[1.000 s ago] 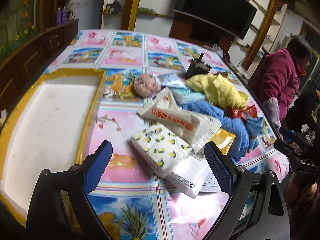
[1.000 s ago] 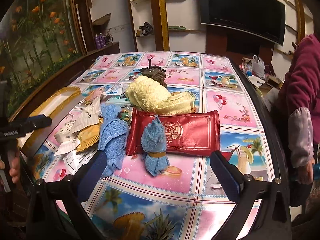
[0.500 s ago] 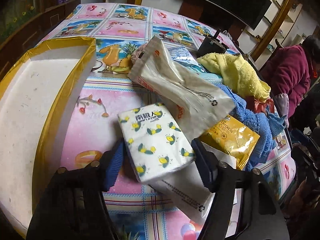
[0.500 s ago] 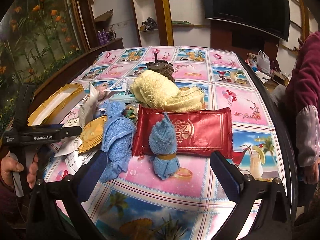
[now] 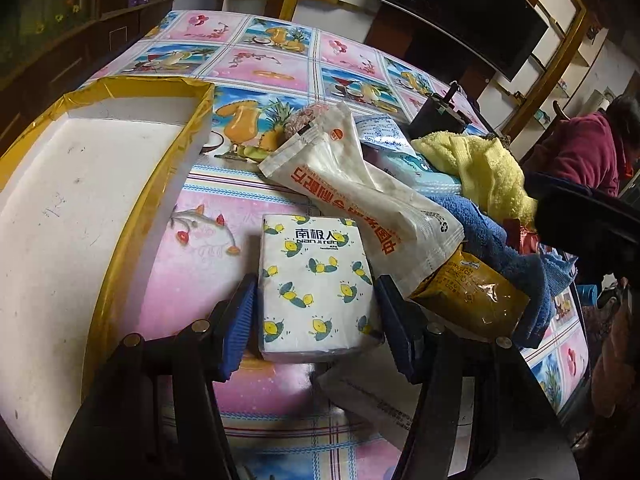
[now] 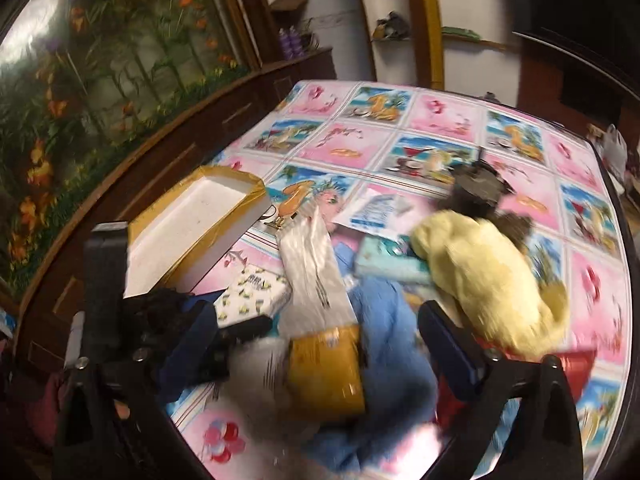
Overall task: Organize soft objects
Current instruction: 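Grasp the bird-print tissue pack with left tool while right grasps a white plastic packet, then carry tissue pack with left tool into white box while right drops packet there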
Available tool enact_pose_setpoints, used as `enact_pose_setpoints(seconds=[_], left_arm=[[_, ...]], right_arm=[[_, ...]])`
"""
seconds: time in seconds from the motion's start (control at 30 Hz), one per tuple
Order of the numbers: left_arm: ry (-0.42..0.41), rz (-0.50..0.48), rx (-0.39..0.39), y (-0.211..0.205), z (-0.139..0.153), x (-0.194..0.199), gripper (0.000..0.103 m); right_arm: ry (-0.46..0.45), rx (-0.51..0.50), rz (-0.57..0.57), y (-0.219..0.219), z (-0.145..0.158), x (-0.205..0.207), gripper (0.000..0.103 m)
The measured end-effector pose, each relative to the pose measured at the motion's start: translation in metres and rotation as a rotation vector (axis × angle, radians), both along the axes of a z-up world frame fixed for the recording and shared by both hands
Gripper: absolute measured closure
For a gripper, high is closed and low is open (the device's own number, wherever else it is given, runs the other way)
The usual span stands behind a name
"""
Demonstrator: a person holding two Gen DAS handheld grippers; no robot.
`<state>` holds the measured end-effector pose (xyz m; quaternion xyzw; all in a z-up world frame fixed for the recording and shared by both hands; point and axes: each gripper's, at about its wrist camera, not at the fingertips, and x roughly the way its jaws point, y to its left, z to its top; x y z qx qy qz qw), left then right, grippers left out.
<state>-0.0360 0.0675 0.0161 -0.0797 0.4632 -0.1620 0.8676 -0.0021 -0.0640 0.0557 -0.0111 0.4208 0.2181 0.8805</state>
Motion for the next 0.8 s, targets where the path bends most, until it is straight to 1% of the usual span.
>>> enact_pose_setpoints(seconds=[0.03,0.07,0.13,0.27,0.33,0.4,0.43,0.47,0.5,0.53,0.57,0.6,0.7,0.8], left_arm=[[0.002,0.003,-0.018,0.003,0.000,0.000,0.051],[0.004,0.002,-0.043,0.006,-0.001,-0.001,0.051],[0.010,-0.003,-0.096,0.013,-0.002,-0.004,0.052],[0.013,-0.016,-0.162,0.019,0.002,-0.017,0.052],[0.010,-0.021,-0.181,0.022,0.006,-0.024,0.052],[0.008,-0.025,-0.189,0.023,0.009,-0.030,0.052],[0.005,-0.026,-0.193,0.024,0.011,-0.033,0.052],[0.003,-0.029,-0.196,0.024,0.012,-0.036,0.052],[0.001,-0.032,-0.200,0.024,0.013,-0.039,0.052],[-0.003,-0.034,-0.208,0.025,0.015,-0.043,0.052],[-0.007,-0.038,-0.216,0.025,0.017,-0.046,0.052],[-0.018,-0.043,-0.224,0.026,0.021,-0.051,0.052],[-0.054,-0.043,-0.255,0.035,0.035,-0.064,0.052],[-0.087,-0.021,-0.315,0.057,0.056,-0.070,0.052]], right_arm=[[0.017,-0.027,0.016,0.008,-0.003,0.010,0.017],[0.038,-0.058,0.038,0.019,-0.006,0.021,0.022],[0.068,-0.118,0.067,0.035,-0.014,0.038,0.026],[0.099,-0.225,0.127,0.061,-0.027,0.057,0.026],[0.123,-0.255,0.153,0.069,-0.036,0.062,0.027],[0.135,-0.302,0.151,0.074,-0.048,0.067,0.028],[0.143,-0.317,0.147,0.075,-0.055,0.069,0.035],[0.162,-0.313,0.145,0.074,-0.061,0.071,0.058],[0.185,-0.299,0.139,0.073,-0.065,0.074,0.062],[0.190,-0.274,0.122,0.070,-0.067,0.073,0.062],[0.176,-0.252,0.110,0.067,-0.065,0.071,0.066],[0.166,-0.238,0.105,0.066,-0.063,0.067,0.066],[0.124,-0.183,0.085,0.060,-0.048,0.053,0.068],[0.071,-0.127,0.047,0.047,-0.024,0.040,0.068]])
